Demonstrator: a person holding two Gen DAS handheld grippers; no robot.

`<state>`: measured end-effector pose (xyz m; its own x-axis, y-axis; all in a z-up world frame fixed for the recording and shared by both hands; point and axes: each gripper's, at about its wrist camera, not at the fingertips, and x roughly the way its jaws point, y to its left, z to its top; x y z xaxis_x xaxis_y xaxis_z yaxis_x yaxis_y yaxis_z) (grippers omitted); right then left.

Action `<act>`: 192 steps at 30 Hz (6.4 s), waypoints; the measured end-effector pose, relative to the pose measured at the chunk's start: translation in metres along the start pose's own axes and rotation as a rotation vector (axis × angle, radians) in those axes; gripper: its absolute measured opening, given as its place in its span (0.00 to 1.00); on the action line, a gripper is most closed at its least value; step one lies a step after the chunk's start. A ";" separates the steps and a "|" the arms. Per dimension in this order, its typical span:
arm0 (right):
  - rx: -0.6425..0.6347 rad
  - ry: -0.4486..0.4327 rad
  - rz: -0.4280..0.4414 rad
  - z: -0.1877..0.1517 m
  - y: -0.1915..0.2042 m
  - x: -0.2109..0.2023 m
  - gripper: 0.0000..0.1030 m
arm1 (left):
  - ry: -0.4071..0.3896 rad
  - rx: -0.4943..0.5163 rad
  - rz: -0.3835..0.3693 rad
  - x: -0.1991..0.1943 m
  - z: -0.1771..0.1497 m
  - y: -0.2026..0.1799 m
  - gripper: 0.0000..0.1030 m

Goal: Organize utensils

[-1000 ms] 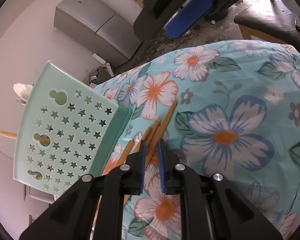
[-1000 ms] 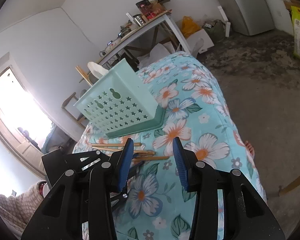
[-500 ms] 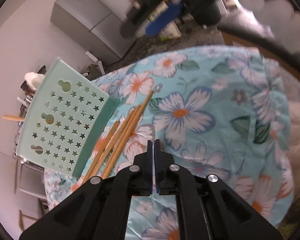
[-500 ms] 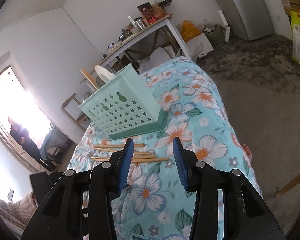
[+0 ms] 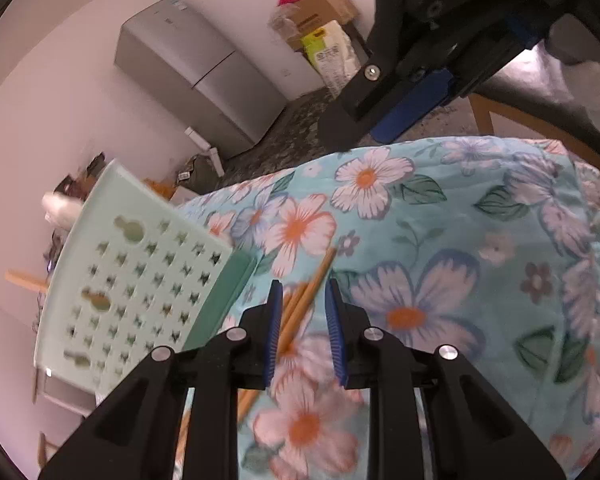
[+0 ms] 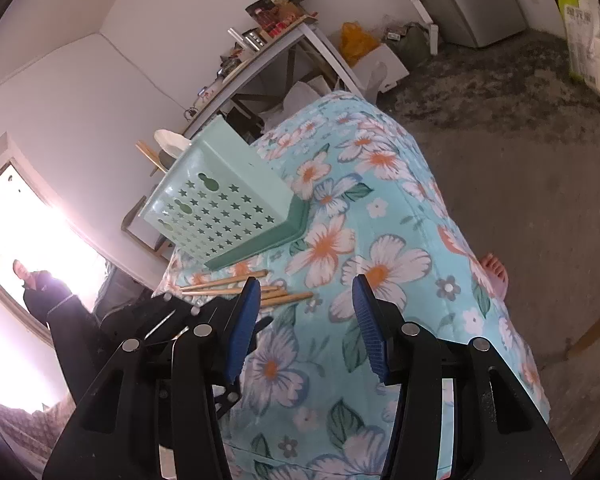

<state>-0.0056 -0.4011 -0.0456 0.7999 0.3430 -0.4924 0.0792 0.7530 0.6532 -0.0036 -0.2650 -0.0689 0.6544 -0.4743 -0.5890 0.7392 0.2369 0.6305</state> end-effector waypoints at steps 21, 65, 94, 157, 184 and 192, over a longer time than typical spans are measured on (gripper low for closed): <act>0.051 0.001 0.044 -0.005 -0.022 -0.007 0.45 | 0.017 0.149 -0.042 0.002 0.017 -0.027 0.09; -0.008 0.027 0.017 -0.023 0.014 -0.013 0.45 | 0.033 -0.006 -0.103 -0.051 -0.022 -0.035 0.19; -0.042 0.107 0.038 -0.102 0.063 -0.029 0.35 | -0.107 -0.124 0.158 -0.186 -0.049 -0.037 0.12; -1.208 0.442 -0.036 -0.060 0.256 0.238 0.11 | -0.257 -1.112 0.294 -0.226 -0.234 0.177 0.08; -1.158 0.433 -0.008 -0.059 0.254 0.249 0.04 | -0.240 -1.132 0.310 -0.227 -0.238 0.179 0.09; -0.966 0.168 0.042 -0.003 0.254 0.159 0.04 | -0.279 -1.145 0.301 -0.234 -0.228 0.182 0.06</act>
<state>0.1400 -0.1539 0.0406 0.6900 0.3988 -0.6040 -0.5278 0.8483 -0.0429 0.0141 0.0824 0.0686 0.8713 -0.4045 -0.2780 0.3694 0.9134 -0.1712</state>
